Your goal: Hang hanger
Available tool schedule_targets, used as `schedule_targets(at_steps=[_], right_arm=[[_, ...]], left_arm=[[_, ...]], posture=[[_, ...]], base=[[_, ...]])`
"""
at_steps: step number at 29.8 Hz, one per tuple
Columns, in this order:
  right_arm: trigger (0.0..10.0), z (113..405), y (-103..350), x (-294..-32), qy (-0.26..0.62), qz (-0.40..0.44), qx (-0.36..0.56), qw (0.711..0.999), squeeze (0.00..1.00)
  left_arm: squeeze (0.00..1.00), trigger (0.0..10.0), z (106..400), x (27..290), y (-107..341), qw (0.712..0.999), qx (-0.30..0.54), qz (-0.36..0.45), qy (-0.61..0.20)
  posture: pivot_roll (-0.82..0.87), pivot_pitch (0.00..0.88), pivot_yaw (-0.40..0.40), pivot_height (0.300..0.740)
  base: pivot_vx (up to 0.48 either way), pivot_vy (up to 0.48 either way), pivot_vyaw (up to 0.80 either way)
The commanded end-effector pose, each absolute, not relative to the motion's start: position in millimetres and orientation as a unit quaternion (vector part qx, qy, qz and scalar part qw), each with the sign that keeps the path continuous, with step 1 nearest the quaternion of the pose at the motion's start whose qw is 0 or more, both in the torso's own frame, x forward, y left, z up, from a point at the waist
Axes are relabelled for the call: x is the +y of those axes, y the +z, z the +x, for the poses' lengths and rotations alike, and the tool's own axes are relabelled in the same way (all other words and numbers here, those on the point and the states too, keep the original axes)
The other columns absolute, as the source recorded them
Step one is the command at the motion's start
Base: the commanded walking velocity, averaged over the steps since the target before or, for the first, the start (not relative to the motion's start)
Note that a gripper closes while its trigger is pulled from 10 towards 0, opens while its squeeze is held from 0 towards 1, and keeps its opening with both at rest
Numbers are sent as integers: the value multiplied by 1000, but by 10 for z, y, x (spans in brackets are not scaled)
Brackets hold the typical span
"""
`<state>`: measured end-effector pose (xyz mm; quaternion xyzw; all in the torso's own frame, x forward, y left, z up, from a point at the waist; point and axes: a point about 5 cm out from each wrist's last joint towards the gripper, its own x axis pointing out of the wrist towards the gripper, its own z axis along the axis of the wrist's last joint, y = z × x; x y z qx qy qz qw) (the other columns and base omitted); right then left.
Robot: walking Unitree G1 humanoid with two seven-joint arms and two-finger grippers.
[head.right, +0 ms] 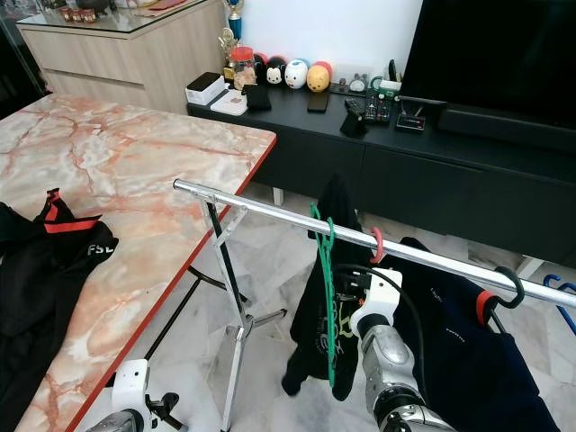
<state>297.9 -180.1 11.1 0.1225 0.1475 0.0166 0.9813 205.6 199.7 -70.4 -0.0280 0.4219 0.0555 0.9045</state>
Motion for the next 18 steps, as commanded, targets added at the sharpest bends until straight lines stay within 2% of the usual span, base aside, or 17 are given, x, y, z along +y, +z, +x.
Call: schedule_targets(at_steps=[1, 12, 18], right_arm=[[0, 2950, 63, -1836, -2, 132, 165, 978, 0], [0, 2984, 140, -1987, -59, 109, 140, 982, 0], [0, 3012, 215, -1968, -58, 109, 105, 987, 0]], left_arm=[[0, 10000, 2012, 2009, -730, 900, 432, -23, 55], [0, 10000, 2010, 2000, -732, 900, 431, -26, 54], [0, 10000, 2003, 2002, -735, 900, 432, -26, 54]], posture=[[-52, 0, 36, 740], [-52, 0, 35, 740], [-57, 0, 37, 740]], base=[[0, 0, 0], [0, 0, 0], [0, 0, 0]])
